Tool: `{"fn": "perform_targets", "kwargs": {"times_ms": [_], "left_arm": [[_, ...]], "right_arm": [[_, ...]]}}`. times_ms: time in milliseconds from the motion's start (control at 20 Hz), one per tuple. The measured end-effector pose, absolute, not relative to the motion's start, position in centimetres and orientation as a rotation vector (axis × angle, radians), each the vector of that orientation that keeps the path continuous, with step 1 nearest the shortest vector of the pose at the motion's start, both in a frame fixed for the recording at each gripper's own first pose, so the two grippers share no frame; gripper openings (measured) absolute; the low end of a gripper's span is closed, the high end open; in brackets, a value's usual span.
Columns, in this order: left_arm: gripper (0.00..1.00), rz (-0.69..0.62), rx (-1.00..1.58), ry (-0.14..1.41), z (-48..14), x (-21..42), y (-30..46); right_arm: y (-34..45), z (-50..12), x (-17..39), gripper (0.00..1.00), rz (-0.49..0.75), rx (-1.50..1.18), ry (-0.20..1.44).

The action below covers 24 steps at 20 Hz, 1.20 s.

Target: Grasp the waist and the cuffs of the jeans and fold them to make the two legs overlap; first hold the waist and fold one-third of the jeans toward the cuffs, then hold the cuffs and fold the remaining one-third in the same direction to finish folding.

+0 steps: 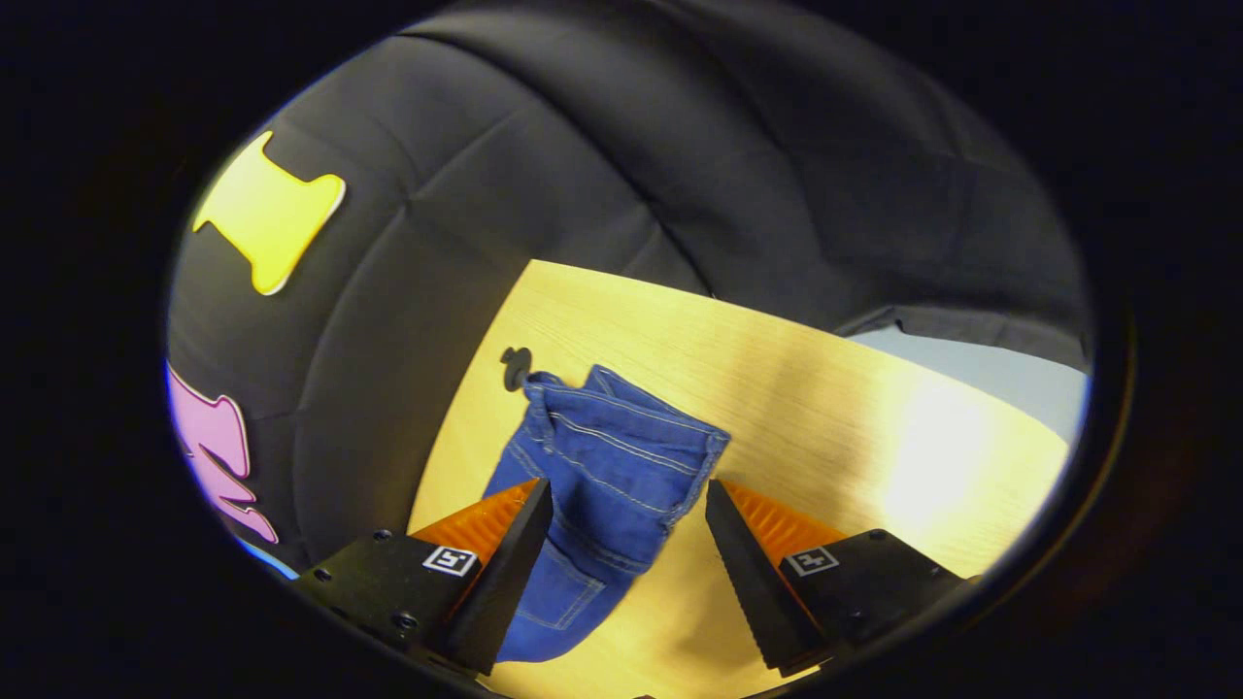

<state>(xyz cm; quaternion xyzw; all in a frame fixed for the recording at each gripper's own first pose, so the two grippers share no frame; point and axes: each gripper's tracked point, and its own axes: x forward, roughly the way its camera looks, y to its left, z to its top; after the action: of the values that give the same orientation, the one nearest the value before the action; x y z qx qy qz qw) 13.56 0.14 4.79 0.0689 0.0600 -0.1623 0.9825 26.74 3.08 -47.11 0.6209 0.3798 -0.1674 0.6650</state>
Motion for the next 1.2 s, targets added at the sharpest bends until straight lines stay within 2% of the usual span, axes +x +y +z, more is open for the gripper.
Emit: {"fn": "perform_targets", "kwargs": {"times_ms": [50,100,450,500,550,650,700,800,850,1200], "left_arm": [[0.98,-0.328,0.133,0.122,5.0,13.7,-0.2],[0.98,-0.332,0.12,0.125,5.0,13.7,-0.5],[0.98,-0.314,0.069,0.193,3.1,14.9,-1.4],[0.98,-0.306,0.078,0.195,3.0,15.1,-1.3],[0.98,-0.298,0.086,0.195,3.1,15.1,-1.2],[0.98,-0.292,0.089,0.194,3.3,15.1,-1.3],[0.98,-0.29,0.089,0.197,3.1,15.0,-1.2],[0.98,-0.273,0.097,0.207,2.9,14.8,-0.7],[0.98,-0.259,0.103,0.203,3.1,14.7,0.0],[0.98,-0.217,0.052,0.188,3.0,12.0,3.1]], "right_arm": [[2.6,-47.2,27.4,0.92,-0.383,1.437,0.812],[2.2,-47.5,28.1,0.95,-0.405,1.477,0.777],[0.4,-47.4,27.1,0.91,-0.422,1.616,0.641],[0.3,-47.9,26.5,0.87,-0.431,1.607,0.649],[0.6,-48.5,26.3,0.63,-0.438,1.596,0.666],[0.8,-48.9,26.2,0.28,-0.442,1.594,0.683],[0.6,-49.2,26.4,0.19,-0.455,1.587,0.677],[0.4,-48.7,26.6,0.16,-0.479,1.539,0.673],[0.1,-47.9,26.7,0.08,-0.46,1.476,0.666],[-0.2,-42.7,28.6,0.08,-0.26,1.097,0.598]]}}
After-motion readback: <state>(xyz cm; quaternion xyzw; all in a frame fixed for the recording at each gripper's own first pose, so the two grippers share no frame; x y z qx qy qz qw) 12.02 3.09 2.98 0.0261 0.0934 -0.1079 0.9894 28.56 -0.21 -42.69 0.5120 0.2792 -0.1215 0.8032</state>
